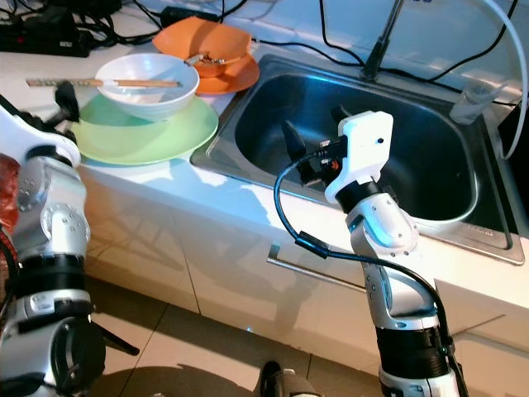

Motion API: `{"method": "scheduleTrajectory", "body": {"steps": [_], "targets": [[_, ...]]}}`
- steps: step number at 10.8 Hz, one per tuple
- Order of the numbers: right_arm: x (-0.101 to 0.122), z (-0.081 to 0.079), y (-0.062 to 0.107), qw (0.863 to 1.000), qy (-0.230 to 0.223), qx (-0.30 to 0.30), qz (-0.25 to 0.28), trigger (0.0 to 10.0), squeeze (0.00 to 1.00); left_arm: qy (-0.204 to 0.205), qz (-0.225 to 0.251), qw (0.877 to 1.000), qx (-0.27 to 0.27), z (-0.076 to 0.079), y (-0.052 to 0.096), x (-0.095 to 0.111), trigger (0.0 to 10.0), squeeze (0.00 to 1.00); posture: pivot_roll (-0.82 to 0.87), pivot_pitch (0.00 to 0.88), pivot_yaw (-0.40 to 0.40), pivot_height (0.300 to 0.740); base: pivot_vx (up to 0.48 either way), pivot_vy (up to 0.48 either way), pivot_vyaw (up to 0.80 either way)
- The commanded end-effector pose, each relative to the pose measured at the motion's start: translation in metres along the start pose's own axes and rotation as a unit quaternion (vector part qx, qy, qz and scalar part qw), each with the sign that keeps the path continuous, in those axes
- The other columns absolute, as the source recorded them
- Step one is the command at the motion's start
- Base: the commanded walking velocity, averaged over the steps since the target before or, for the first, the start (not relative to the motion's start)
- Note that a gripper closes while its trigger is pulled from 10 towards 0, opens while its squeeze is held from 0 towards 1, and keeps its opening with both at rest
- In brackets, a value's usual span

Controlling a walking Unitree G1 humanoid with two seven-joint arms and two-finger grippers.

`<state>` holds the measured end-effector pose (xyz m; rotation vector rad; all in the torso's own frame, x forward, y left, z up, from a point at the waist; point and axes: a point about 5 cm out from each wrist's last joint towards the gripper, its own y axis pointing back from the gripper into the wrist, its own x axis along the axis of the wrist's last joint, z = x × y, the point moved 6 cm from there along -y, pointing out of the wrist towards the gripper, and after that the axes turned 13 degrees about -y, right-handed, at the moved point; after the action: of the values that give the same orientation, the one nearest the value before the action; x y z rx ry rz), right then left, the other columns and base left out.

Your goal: Kitchen organization

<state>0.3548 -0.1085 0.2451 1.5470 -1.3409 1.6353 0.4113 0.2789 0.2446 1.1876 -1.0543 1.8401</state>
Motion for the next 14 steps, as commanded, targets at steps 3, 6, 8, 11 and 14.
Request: {"method": "scheduleTrajectory", "body": {"steps": [3, 6, 8, 11, 14], "targets": [[0.005, 0.005, 0.006, 1.000, 0.007, -0.006, 0.000, 10.0, 0.00, 0.017, 0.015, 1.000, -0.019, 0.011, -0.005, 0.005, 10.0, 0.00, -0.14, 0.144, -0.105, 0.740, 0.000, 0.000, 0.00], [0.000, -0.006, 0.005, 0.999, -0.005, 0.029, -0.020, 10.0, 0.00, 0.071, 0.028, 0.995, -0.061, 0.026, -0.010, 0.012, 10.0, 0.00, -0.14, 0.145, -0.109, 0.740, 0.000, 0.000, 0.00], [-0.017, -0.030, 0.014, 0.992, -0.042, 0.098, -0.069, 10.0, 0.00, 0.073, 0.031, 0.994, -0.076, 0.032, -0.013, 0.015, 10.0, 0.00, -0.15, 0.146, -0.102, 0.740, 0.000, 0.000, 0.00], [-0.025, -0.050, 0.025, 0.981, -0.067, 0.151, -0.101, 10.0, 0.00, 0.082, 0.032, 0.993, -0.074, 0.029, -0.020, 0.017, 10.0, 0.00, -0.15, 0.148, -0.100, 0.740, 0.000, 0.000, 0.00], [-0.026, -0.053, 0.029, 0.978, -0.073, 0.159, -0.111, 10.0, 0.00, 0.102, 0.025, 0.992, -0.071, 0.022, -0.026, 0.014, 8.6, 0.00, -0.16, 0.152, -0.096, 0.740, 0.000, 0.000, 0.00]]}}
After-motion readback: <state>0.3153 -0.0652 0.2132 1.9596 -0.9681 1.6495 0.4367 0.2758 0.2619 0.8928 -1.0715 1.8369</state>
